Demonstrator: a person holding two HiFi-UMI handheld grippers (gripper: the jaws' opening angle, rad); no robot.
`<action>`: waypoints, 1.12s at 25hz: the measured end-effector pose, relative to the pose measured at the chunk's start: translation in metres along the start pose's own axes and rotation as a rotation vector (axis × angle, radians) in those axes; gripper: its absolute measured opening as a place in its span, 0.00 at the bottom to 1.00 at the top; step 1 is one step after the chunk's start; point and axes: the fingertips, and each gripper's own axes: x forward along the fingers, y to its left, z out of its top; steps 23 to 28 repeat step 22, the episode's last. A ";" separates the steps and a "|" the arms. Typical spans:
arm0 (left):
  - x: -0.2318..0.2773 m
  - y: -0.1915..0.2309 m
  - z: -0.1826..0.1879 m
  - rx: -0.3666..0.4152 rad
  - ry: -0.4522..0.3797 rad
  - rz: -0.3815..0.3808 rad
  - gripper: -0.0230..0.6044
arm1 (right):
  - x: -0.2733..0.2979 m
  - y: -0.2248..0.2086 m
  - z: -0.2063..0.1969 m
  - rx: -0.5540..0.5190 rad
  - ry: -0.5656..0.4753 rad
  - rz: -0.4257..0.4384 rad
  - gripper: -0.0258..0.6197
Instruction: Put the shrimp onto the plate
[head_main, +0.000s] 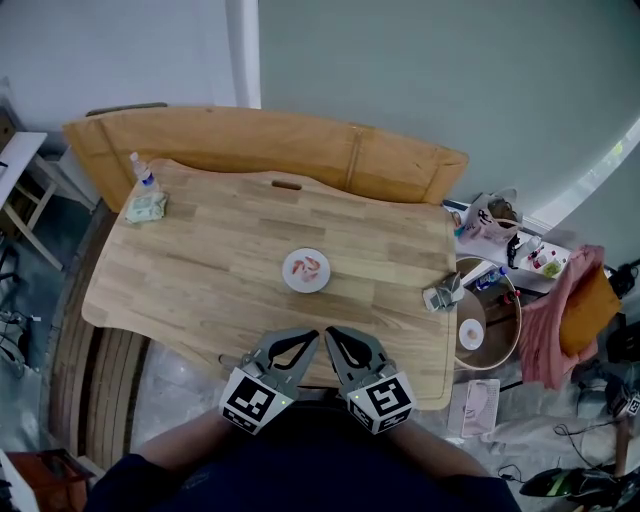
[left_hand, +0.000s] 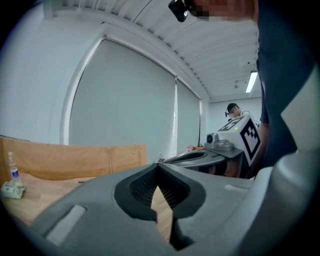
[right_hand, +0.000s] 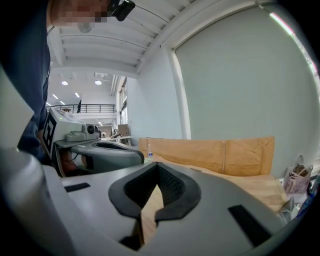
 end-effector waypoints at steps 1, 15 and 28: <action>0.000 -0.001 -0.001 -0.001 0.001 0.000 0.05 | -0.001 0.001 0.000 -0.001 -0.001 0.001 0.05; -0.003 -0.003 -0.009 -0.024 0.020 0.001 0.05 | -0.006 0.005 -0.001 -0.002 0.000 0.007 0.05; -0.001 -0.004 -0.008 -0.021 0.024 -0.001 0.04 | -0.007 0.002 0.000 -0.006 0.007 0.012 0.05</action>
